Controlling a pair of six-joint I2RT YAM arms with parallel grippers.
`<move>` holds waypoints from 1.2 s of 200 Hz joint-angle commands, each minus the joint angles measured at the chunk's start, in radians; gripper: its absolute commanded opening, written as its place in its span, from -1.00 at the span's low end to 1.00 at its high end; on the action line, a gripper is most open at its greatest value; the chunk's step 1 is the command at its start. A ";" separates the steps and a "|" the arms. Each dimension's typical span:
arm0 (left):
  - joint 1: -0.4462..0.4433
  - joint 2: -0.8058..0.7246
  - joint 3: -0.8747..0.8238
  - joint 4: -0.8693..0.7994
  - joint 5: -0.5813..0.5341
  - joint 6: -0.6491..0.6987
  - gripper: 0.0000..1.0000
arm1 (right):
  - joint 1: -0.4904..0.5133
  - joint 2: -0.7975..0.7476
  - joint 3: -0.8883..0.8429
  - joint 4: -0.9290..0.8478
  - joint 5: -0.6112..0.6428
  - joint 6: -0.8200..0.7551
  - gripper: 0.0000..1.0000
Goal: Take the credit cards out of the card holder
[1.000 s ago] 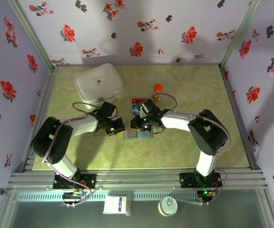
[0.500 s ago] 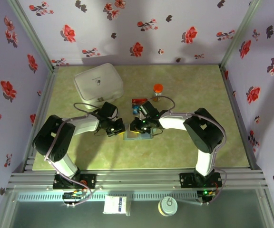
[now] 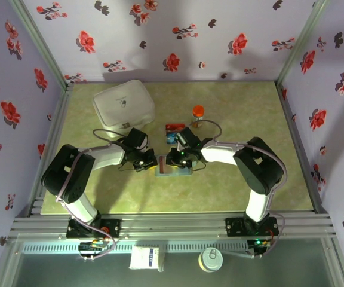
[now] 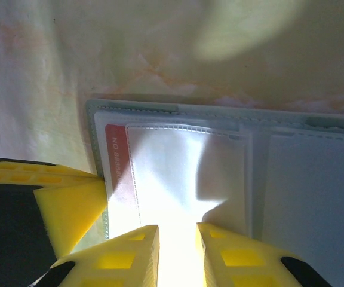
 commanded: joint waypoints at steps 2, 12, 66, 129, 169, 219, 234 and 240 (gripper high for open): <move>-0.006 0.011 0.020 -0.043 -0.006 0.002 -1.00 | -0.020 -0.028 -0.035 0.004 -0.001 -0.017 -0.51; -0.007 -0.004 0.027 -0.055 -0.006 0.004 -1.00 | -0.024 -0.031 -0.051 0.037 -0.021 -0.015 -0.51; -0.012 -0.083 0.075 -0.096 0.009 0.006 -0.92 | -0.068 -0.031 -0.143 0.206 -0.119 0.023 -0.52; -0.054 -0.024 0.102 -0.011 0.054 -0.045 -0.78 | -0.111 -0.023 -0.217 0.309 -0.179 0.038 -0.53; -0.058 0.022 0.072 0.090 0.076 -0.095 -0.71 | -0.124 -0.005 -0.236 0.338 -0.194 0.040 -0.53; -0.058 0.042 0.055 0.098 0.060 -0.105 -0.54 | -0.129 0.013 -0.246 0.366 -0.208 0.051 -0.54; -0.060 0.042 0.059 0.069 0.037 -0.100 -0.51 | -0.129 0.012 -0.249 0.366 -0.207 0.052 -0.54; -0.060 0.045 0.057 0.065 0.031 -0.100 -0.50 | -0.130 0.012 -0.250 0.368 -0.207 0.052 -0.54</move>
